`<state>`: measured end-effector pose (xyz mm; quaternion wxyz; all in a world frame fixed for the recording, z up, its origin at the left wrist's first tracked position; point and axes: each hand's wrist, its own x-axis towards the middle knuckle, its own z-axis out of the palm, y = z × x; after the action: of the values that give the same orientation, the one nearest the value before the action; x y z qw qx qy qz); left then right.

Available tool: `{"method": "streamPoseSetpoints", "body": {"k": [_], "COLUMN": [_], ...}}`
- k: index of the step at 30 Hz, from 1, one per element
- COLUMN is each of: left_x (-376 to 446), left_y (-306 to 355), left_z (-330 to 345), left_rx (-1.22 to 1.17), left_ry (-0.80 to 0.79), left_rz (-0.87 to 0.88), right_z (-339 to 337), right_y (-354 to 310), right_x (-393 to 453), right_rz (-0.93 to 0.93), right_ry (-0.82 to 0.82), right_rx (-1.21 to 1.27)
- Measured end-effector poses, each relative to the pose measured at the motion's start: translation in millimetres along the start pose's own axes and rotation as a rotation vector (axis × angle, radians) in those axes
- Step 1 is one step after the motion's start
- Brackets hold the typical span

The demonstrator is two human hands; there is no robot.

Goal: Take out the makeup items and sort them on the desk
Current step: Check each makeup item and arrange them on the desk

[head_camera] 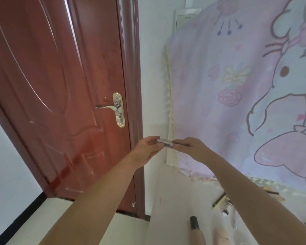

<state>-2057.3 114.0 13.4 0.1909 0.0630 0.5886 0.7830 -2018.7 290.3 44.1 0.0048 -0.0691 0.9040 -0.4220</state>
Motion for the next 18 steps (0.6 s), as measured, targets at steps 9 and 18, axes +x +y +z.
{"method": "streamPoseSetpoints", "body": {"k": [9, 18], "left_x": [-11.9, -13.8], "left_y": [0.4, 6.3], "left_z": [-3.6, -4.6], "left_rx": [-0.001, 0.117], "left_ry": [0.037, -0.039], "left_rz": [-0.003, -0.008], "right_z": [8.1, -0.4], "right_y": [0.2, 2.0], "right_x": [2.4, -4.8], "right_rz": [0.039, 0.004], "right_ry": [-0.053, -0.053], "right_rx": [0.075, -0.009]}}
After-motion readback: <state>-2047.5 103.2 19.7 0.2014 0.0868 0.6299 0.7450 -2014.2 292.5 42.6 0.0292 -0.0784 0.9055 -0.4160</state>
